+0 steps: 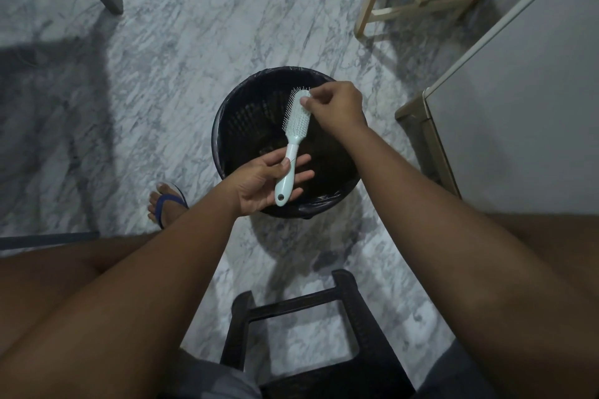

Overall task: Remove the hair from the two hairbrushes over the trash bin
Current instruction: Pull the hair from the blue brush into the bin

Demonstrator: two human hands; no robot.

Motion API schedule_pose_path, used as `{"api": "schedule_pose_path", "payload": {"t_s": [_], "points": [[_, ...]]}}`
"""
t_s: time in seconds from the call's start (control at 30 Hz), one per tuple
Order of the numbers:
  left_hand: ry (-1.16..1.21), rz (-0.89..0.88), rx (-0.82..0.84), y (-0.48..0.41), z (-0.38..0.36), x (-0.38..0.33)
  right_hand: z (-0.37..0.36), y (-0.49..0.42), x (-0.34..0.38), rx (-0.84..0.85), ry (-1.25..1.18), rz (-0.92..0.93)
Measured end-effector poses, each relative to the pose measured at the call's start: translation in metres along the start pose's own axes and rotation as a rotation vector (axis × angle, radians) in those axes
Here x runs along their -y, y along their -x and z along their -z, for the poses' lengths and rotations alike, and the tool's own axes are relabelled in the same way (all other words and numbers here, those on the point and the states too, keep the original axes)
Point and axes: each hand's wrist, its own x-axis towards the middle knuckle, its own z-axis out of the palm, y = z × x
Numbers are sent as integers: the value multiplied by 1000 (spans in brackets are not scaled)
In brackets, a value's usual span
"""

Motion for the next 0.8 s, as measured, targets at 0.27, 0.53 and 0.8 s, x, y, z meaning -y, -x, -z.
{"api": "schedule_pose_path", "payload": {"t_s": [0.27, 0.53, 0.8], "points": [[36, -23, -88, -6, 0, -2, 15, -11, 3, -201, -120, -38], [12, -46, -145, -5, 11, 7, 4, -2, -1, -41, -131, -16], [-99, -21, -100, -2, 14, 10, -1, 0, 11, -10, 192, 98]]}}
